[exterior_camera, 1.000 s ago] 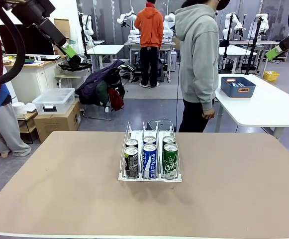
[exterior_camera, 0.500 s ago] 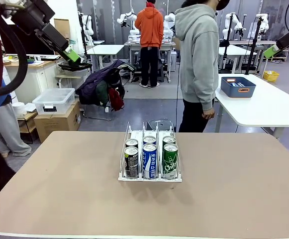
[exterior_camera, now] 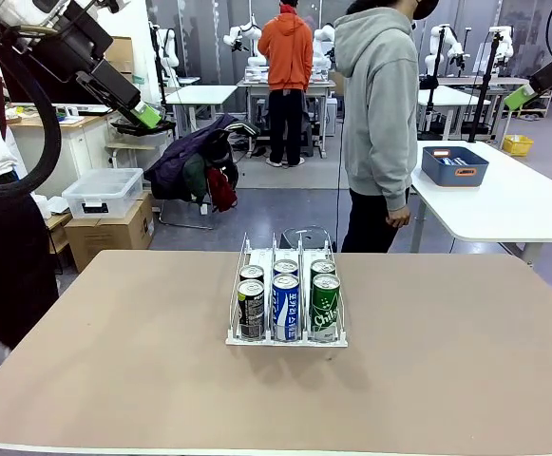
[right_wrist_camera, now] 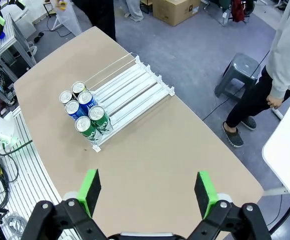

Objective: Fill the beverage cans into the dispenser.
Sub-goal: Pick up the Sprite handed by the human.

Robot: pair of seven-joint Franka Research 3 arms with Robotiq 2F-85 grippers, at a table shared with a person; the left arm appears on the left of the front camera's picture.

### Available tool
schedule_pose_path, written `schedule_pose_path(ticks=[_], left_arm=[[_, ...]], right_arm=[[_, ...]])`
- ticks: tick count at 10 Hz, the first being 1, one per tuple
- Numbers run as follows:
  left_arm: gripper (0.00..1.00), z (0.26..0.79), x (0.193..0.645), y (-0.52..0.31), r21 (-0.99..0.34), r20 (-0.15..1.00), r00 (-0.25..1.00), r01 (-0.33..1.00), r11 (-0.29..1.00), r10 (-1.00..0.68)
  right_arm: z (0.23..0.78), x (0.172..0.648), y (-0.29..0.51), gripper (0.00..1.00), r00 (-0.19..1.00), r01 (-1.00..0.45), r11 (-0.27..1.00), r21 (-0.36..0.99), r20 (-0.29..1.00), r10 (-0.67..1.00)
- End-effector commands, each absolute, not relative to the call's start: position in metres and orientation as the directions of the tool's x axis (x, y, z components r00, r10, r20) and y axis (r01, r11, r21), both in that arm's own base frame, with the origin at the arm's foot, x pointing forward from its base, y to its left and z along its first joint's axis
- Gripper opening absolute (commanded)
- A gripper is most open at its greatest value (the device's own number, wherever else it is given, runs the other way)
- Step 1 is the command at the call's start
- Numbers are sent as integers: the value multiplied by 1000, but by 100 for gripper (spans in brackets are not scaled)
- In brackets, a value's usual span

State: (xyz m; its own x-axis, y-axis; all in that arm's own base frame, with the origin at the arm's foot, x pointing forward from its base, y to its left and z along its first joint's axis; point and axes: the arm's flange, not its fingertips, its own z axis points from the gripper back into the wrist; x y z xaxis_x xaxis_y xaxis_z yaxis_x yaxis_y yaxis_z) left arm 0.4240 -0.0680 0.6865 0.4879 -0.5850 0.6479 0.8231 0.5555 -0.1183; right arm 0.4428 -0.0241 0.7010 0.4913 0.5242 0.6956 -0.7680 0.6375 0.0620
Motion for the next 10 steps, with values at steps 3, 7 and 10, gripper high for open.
schedule_pose_path(ticks=[3, 7, 10], left_arm=[[100, 690, 424, -67, -127, 635, 494, 825, 550, -594], [100, 690, 424, -67, -127, 635, 494, 825, 550, -594], [100, 690, 424, -67, -127, 635, 494, 825, 550, -594]], right_arm=[[701, 441, -22, 100, 489, -771, 633, 64, 696, 526], [701, 441, -22, 100, 489, -771, 633, 64, 696, 526], [701, 441, -22, 100, 489, -771, 633, 64, 696, 526]])
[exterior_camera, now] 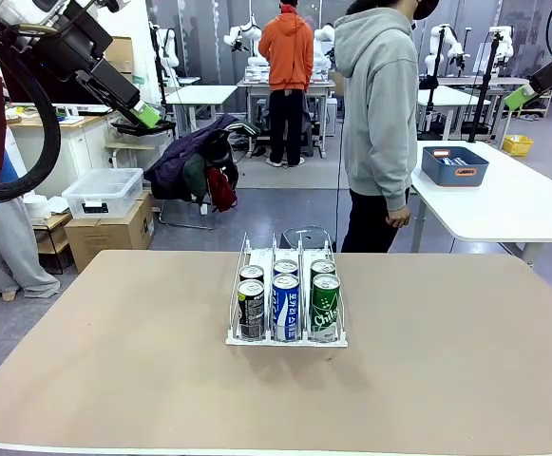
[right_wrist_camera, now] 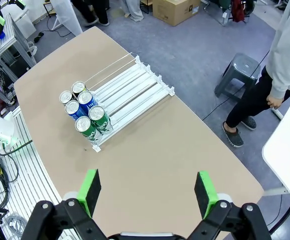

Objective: Fill the beverage cans into the dispenser.
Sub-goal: Pick up the Sprite handed by the human.

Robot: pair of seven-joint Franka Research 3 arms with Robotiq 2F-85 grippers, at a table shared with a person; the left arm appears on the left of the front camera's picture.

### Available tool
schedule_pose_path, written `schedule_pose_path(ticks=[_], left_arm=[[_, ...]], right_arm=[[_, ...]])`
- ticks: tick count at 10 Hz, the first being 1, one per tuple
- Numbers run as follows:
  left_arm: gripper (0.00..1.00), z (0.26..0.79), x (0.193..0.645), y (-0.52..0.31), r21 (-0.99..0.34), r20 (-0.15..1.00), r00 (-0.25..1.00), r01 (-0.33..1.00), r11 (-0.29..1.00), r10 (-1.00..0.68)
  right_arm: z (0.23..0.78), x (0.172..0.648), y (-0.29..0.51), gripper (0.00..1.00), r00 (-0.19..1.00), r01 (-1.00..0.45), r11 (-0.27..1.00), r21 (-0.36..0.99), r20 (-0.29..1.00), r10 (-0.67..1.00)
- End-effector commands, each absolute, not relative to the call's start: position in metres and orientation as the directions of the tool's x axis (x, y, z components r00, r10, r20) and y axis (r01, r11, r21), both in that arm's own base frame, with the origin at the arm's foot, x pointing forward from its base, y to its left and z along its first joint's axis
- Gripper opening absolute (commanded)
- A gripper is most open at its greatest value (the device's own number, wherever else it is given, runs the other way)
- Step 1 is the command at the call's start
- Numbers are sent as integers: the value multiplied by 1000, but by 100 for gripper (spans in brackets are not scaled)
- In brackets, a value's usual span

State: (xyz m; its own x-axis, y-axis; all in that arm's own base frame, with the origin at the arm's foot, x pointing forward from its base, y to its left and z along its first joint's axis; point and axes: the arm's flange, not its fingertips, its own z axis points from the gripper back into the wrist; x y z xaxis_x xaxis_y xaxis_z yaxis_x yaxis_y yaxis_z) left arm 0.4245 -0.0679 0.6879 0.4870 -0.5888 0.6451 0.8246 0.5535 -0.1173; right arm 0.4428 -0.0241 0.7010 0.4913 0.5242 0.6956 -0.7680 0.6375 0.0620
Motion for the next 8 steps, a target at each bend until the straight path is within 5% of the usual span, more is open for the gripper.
schedule_pose_path(ticks=[1, 8], left_arm=[[100, 690, 424, -67, -127, 635, 494, 825, 550, -594], [100, 690, 424, -67, -127, 635, 494, 825, 550, -594]], right_arm=[[701, 441, -22, 100, 489, -771, 633, 64, 696, 526], [701, 441, -22, 100, 489, -771, 633, 64, 696, 526]])
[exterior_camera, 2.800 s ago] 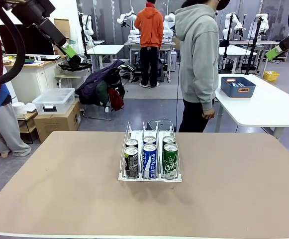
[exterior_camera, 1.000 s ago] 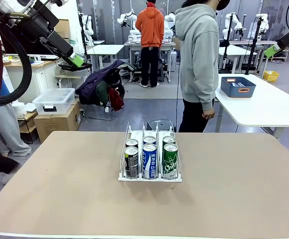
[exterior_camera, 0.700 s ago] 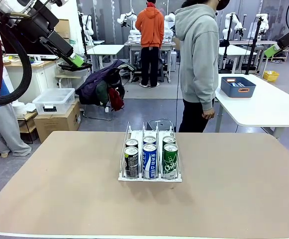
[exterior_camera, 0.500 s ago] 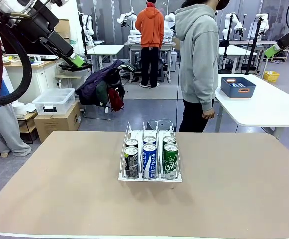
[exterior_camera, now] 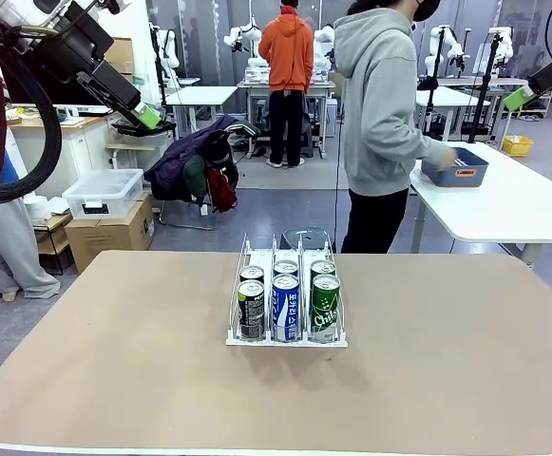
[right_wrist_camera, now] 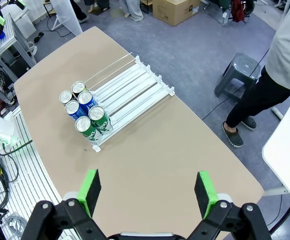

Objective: Fill the beverage cans into the dispenser.
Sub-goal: Pick up the Sprite handed by the human.

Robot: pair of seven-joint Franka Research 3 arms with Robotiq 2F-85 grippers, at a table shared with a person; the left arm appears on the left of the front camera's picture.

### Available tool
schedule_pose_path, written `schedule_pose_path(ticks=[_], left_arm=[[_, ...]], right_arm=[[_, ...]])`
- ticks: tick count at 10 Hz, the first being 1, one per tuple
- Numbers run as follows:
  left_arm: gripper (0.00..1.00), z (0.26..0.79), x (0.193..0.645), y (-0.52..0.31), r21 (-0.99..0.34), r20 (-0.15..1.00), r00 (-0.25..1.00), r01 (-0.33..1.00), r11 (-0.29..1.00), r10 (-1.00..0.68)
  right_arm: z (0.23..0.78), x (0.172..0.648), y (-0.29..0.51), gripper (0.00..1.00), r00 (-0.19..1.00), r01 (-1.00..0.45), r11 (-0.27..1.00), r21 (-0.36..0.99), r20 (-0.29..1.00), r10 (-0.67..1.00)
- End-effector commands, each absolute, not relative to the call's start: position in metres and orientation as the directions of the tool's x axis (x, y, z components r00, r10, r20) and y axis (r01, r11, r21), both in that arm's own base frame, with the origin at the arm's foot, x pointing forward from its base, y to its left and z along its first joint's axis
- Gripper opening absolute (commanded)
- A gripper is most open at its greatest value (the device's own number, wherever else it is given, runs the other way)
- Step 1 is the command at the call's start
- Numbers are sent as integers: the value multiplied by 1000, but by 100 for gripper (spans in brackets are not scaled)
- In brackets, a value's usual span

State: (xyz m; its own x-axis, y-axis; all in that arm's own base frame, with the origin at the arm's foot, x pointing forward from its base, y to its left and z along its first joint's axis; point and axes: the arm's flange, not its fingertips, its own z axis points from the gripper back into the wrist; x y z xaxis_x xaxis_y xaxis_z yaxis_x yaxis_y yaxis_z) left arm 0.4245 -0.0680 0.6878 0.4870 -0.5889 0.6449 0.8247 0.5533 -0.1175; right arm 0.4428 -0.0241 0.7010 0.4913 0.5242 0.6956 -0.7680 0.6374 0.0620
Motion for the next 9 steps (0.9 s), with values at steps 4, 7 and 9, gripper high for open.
schedule_pose_path(ticks=[4, 7, 9], left_arm=[[100, 690, 424, -67, -127, 635, 494, 825, 550, -594], [100, 690, 424, -67, -127, 635, 494, 825, 550, -594], [100, 690, 424, -67, -127, 635, 494, 825, 550, -594]], right_arm=[[701, 441, -22, 100, 489, -771, 633, 64, 696, 526], [701, 441, -22, 100, 489, -771, 633, 64, 696, 526], [701, 441, -22, 100, 489, -771, 633, 64, 696, 526]])
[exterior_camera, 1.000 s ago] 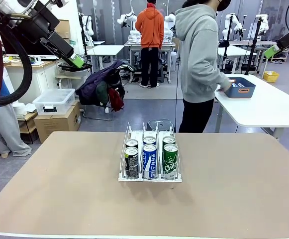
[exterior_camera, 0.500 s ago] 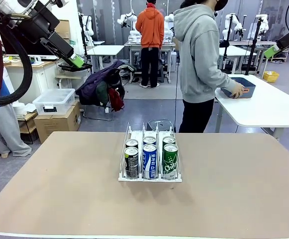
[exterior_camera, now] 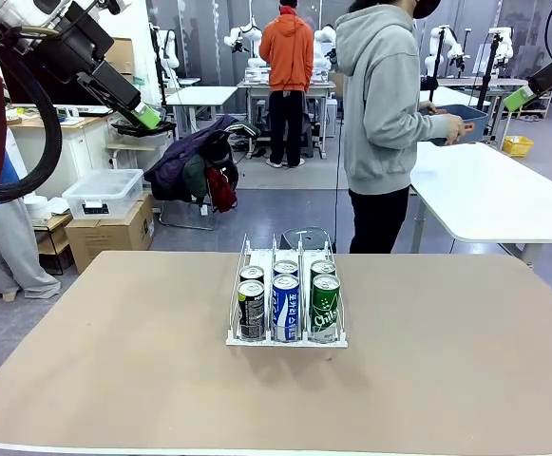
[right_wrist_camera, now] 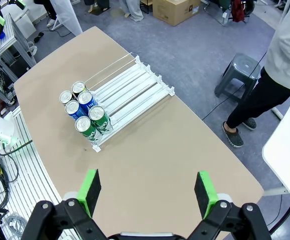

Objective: Fill the beverage cans into the dispenser.
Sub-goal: Pick up the Sprite handed by the human.

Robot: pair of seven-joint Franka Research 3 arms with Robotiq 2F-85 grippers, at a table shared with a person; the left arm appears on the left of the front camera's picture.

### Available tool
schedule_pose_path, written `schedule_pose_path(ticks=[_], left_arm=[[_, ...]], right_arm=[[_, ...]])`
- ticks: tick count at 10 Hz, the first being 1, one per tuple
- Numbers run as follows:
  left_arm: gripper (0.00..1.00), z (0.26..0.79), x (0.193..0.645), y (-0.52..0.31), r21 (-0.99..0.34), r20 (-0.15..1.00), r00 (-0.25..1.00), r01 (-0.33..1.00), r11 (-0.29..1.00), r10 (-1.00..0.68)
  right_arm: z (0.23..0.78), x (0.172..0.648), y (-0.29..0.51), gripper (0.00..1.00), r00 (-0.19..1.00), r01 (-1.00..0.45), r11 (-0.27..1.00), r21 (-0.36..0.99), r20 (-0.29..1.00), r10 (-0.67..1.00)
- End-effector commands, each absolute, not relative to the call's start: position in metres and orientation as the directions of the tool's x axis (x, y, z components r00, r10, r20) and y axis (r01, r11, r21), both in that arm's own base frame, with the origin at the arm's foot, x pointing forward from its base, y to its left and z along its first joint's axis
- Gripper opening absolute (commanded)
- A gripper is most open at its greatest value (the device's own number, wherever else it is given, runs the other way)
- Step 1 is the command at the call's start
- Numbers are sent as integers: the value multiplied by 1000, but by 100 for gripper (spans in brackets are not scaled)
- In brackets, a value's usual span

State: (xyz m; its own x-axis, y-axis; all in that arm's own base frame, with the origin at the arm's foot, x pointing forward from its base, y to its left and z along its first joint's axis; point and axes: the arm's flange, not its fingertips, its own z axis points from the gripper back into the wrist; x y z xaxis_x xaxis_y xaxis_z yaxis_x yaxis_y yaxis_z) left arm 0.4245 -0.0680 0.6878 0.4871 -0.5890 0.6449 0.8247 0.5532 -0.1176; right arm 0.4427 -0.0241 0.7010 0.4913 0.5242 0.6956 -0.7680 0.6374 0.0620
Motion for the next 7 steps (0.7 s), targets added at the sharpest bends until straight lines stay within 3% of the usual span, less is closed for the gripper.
schedule_pose_path(ticks=[1, 7], left_arm=[[100, 690, 424, -67, -127, 635, 494, 825, 550, -594], [100, 690, 424, -67, -127, 635, 494, 825, 550, -594]], right_arm=[[701, 441, -22, 100, 489, -771, 633, 64, 696, 526], [701, 441, -22, 100, 489, -771, 633, 64, 696, 526]])
